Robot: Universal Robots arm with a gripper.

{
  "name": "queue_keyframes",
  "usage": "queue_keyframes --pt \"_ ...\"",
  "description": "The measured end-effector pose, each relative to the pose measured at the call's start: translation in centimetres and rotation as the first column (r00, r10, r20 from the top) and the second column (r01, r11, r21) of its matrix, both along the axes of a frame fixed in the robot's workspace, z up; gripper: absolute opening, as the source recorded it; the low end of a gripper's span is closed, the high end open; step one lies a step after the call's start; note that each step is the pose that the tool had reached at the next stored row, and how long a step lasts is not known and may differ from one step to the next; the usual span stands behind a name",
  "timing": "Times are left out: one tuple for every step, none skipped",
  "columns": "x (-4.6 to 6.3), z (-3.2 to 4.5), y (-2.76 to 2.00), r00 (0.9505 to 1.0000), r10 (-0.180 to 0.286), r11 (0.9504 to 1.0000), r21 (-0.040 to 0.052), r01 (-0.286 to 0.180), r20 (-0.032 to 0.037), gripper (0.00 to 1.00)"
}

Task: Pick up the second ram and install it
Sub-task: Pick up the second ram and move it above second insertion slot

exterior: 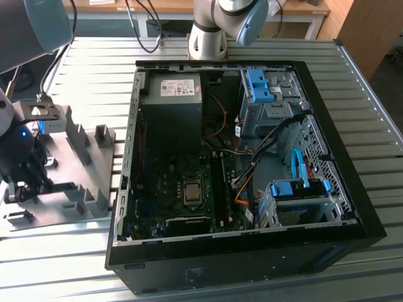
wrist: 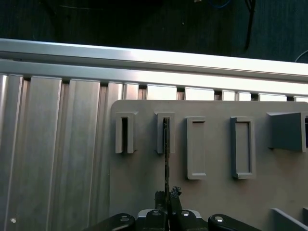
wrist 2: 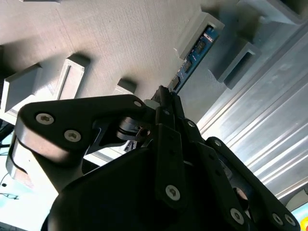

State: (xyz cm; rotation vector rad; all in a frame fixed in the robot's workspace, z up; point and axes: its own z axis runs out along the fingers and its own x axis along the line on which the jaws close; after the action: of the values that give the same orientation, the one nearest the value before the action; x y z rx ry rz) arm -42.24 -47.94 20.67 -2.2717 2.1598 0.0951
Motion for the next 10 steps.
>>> queue_keyframes --pt "0.0 0.1 0.0 1.0 0.0 1.0 0.0 0.0 0.0 0.14" --pt "0.0 0.19 0.0 1.0 0.0 1.0 0.0 0.0 0.0 0.14" --pt "0.0 0.28 0.0 1.0 0.0 1.0 0.0001 0.0 0.0001 0.14" --pt "0.0 0.37 0.0 1.0 0.0 1.0 0.0 0.0 0.0 0.14" --pt "0.0 0.46 0.0 1.0 0.0 1.0 0.0001 0.0 0.0 0.14" --pt "0.0 0.55 0.0 1.0 0.0 1.0 0.0001 0.0 0.0 0.14" --pt "0.0 0.66 0.0 1.0 0.0 1.0 0.0001 0.0 0.0001 0.14" --pt "0.0 0.8 0.0 1.0 0.0 1.0 0.0 0.0 0.0 0.14" --pt "0.0 0.92 0.0 1.0 0.0 1.0 0.0 0.0 0.0001 0.14" --pt "0.0 1.05 0.0 1.0 0.0 1.0 0.0 0.0 0.0 0.14"
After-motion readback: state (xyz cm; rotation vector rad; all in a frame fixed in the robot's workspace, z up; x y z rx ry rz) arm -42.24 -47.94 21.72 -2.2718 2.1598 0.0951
